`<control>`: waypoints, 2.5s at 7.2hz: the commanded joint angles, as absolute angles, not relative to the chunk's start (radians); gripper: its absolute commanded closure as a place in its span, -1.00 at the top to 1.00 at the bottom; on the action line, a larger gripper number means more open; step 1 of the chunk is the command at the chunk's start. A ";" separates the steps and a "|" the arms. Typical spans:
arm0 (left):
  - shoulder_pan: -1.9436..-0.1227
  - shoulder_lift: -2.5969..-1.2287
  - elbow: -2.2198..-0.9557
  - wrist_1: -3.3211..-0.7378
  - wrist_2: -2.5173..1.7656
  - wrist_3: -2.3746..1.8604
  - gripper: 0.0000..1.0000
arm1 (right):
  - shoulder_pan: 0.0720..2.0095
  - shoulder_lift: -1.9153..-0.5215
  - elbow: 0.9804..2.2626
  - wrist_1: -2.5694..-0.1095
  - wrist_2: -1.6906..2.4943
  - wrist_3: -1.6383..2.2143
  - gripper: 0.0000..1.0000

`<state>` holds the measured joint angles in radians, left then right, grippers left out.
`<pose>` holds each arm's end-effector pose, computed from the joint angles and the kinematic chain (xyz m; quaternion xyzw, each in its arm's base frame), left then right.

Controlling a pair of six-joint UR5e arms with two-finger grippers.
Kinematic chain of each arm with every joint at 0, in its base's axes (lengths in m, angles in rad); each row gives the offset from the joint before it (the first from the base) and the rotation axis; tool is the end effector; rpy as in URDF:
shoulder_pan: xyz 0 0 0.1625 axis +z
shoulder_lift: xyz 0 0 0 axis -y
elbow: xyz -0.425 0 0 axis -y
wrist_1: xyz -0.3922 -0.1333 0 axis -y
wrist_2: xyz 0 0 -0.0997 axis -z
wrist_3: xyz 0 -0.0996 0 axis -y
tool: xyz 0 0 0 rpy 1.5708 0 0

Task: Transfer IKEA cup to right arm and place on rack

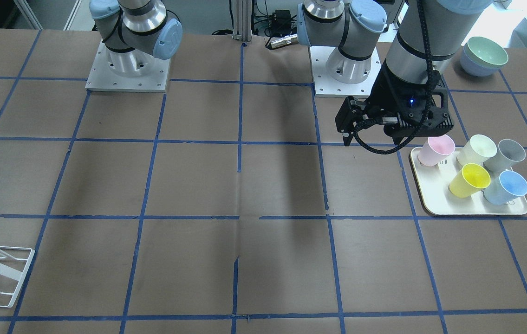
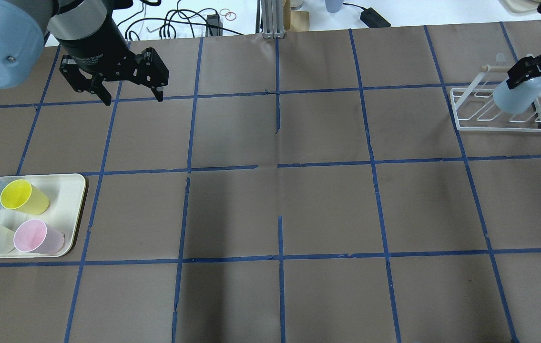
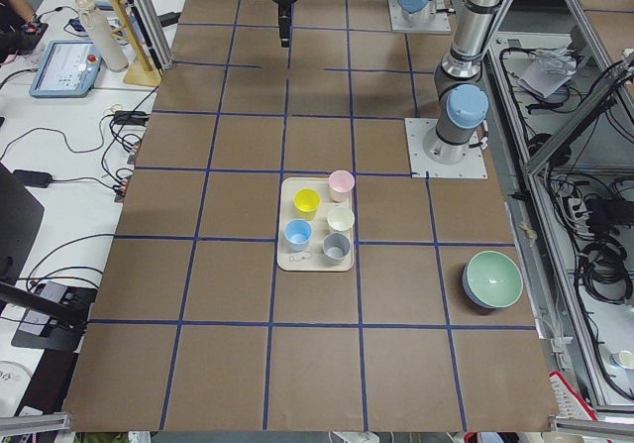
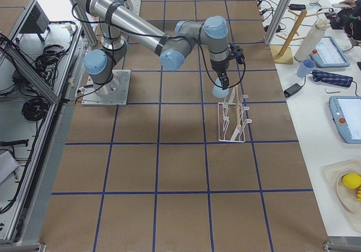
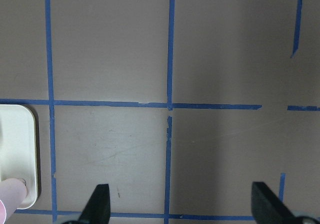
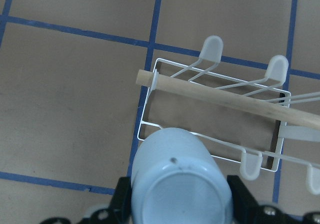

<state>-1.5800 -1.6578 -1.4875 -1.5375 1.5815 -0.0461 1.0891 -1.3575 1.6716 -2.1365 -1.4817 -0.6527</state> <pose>-0.1371 -0.5305 0.4878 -0.0185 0.9997 -0.0149 0.0049 -0.1447 -0.5836 0.3854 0.0902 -0.9870 0.1295 0.0301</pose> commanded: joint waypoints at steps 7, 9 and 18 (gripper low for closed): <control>-1.578 -1.657 -1.486 -1.539 1.580 -0.044 1.00 | 1.088 -1.250 1.672 -2.167 -1.511 -0.640 -0.90; -1.578 -1.655 -1.488 -1.539 1.580 -0.044 1.00 | 1.085 -1.227 1.672 -2.168 -1.505 -0.640 -0.65; -1.575 -1.647 -1.489 -1.539 1.577 -0.044 1.00 | 1.088 -1.418 1.657 -1.914 -1.509 -0.640 1.00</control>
